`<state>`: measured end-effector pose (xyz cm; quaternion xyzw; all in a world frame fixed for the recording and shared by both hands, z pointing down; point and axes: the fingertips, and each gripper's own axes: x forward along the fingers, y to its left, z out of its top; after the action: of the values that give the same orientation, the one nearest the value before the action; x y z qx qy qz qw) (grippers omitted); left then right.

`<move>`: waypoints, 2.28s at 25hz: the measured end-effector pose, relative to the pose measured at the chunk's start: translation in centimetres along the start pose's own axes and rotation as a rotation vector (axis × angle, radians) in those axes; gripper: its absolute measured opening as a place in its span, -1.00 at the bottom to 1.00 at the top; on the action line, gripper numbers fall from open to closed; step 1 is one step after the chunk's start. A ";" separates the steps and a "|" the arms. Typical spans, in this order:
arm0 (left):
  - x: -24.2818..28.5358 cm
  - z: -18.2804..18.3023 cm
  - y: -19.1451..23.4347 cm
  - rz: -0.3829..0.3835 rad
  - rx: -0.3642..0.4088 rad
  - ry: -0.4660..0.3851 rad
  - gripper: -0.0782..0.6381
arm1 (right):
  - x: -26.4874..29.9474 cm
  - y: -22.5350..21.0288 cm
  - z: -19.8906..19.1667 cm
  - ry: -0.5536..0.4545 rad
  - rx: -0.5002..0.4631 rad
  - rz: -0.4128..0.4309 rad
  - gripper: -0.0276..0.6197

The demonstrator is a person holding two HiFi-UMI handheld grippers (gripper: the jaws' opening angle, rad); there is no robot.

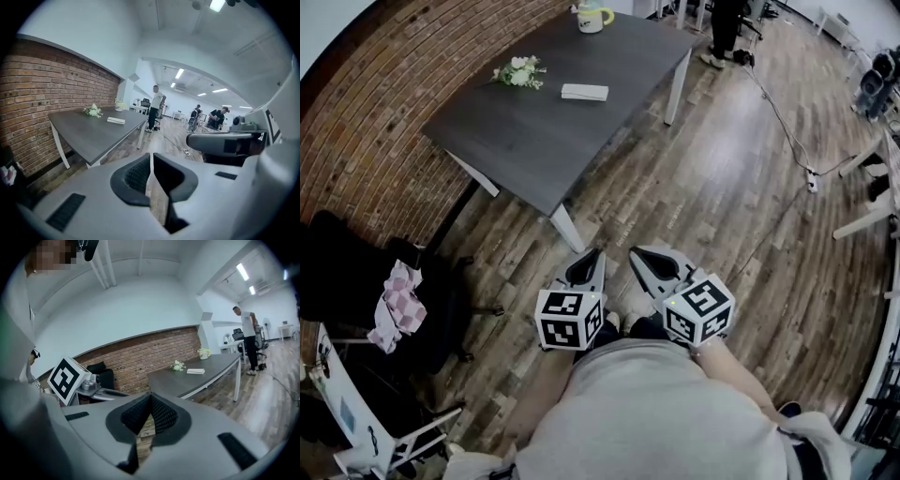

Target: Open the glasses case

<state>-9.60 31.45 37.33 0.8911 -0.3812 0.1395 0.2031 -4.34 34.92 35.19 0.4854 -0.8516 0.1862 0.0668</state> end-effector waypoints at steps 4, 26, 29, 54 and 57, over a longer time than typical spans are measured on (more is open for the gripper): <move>0.2 0.3 -0.5 -0.017 -0.017 -0.023 -0.68 | -0.2 -0.3 -0.1 -0.023 0.023 0.021 -0.90; 3.4 -0.7 -1.1 0.028 -0.043 0.000 -0.67 | -0.8 -5.2 -1.5 -0.007 0.019 -0.028 -0.75; 4.9 -0.4 -0.3 0.013 -0.046 0.012 -0.67 | 0.8 -6.5 -1.1 0.000 0.026 -0.041 -0.63; 21.4 13.2 13.2 -0.124 -0.046 -0.014 -0.67 | 18.5 -19.1 9.4 -0.008 0.003 -0.177 -0.55; 22.3 12.8 13.6 -0.133 -0.059 0.010 -0.68 | 19.4 -19.2 9.1 0.020 0.013 -0.170 -0.55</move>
<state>-3.50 3.04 38.57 0.9074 -0.3238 0.1189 0.2400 2.55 7.06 37.33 0.5543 -0.8055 0.1904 0.0878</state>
